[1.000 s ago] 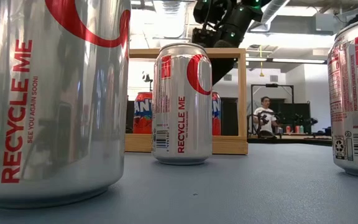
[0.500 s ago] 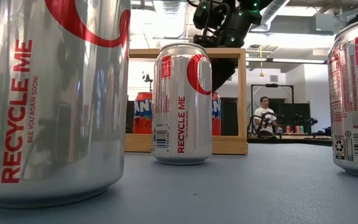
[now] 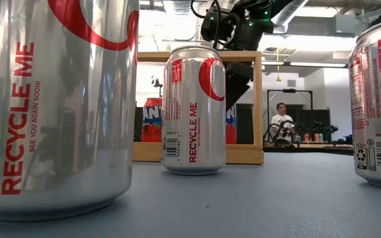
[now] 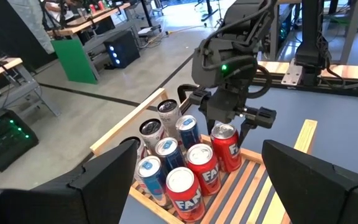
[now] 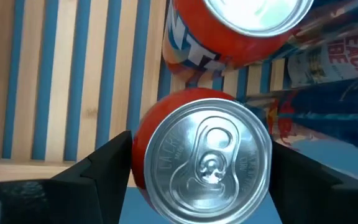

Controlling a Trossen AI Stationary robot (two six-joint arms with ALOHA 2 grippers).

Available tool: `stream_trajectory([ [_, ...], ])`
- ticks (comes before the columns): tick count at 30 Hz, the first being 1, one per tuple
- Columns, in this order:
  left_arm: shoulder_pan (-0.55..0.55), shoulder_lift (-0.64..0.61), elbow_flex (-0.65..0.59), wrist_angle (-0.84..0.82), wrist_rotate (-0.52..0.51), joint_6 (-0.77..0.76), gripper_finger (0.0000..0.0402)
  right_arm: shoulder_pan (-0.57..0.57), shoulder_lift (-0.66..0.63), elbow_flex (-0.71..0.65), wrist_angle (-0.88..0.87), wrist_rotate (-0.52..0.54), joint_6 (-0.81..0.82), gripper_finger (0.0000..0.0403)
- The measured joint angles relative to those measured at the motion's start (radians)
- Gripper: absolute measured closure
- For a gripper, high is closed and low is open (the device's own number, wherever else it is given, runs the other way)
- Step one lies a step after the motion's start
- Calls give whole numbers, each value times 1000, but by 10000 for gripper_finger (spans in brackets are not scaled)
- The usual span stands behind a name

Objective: Place canned beverage on shelf
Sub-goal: Put the orange soda can on the shelf aligned with the other orange soda cans

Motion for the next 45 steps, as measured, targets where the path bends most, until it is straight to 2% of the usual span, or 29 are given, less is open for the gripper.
stream_trajectory([
  [4,0,0,0,0,0,0,68,0,1,0,-3,5,0,97],
  [14,0,0,0,0,0,0,68,1,-1,0,-2,38,20,150],
  [45,0,0,0,-1,0,0,68,-36,0,48,-27,34,31,154],
])
